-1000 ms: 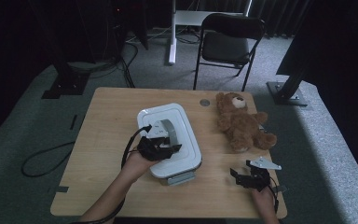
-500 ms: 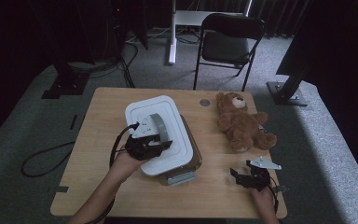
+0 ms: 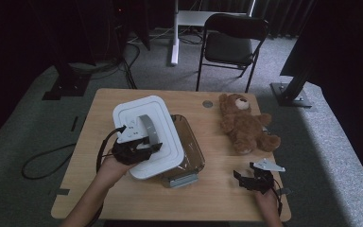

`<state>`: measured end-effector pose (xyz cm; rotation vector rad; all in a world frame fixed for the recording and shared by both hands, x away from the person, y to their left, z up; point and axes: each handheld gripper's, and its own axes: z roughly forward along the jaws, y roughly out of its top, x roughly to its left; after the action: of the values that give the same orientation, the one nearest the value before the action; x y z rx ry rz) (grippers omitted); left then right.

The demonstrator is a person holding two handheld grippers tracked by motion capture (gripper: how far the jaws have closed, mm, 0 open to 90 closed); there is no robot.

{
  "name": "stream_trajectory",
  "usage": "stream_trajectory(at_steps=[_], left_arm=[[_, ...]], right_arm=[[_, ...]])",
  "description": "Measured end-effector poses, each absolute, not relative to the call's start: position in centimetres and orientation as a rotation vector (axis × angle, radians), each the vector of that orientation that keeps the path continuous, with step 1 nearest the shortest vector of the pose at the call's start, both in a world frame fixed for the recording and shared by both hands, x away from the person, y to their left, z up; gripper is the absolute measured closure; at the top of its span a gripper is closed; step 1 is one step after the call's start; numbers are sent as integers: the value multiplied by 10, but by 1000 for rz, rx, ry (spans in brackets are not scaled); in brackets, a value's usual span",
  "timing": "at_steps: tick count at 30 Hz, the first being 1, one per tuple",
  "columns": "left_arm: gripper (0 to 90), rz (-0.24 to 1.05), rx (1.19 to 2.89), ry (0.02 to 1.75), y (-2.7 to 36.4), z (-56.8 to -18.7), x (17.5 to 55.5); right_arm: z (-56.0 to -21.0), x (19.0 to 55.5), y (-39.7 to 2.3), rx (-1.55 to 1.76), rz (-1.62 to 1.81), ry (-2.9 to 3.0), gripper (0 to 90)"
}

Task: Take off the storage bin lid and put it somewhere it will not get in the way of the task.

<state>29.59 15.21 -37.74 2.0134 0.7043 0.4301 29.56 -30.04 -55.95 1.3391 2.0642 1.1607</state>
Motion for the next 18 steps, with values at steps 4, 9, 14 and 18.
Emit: stream_trajectory(at_steps=[4,9,14,18], left_arm=[[649,446,2014,714,163,-379,293],[649,439,2014,734,179,-385,291],[649,439,2009,739,193,-390,289],[649,448,1999,750,205,-393,286]], right_arm=[[-560,295,-300,1337,1159,2064,135],[-560,296,-300,1338,1155,2065,135],[-560,296,-300,1341,1151,2066,135],[-560,296,-299,1343,1148,2066,135]])
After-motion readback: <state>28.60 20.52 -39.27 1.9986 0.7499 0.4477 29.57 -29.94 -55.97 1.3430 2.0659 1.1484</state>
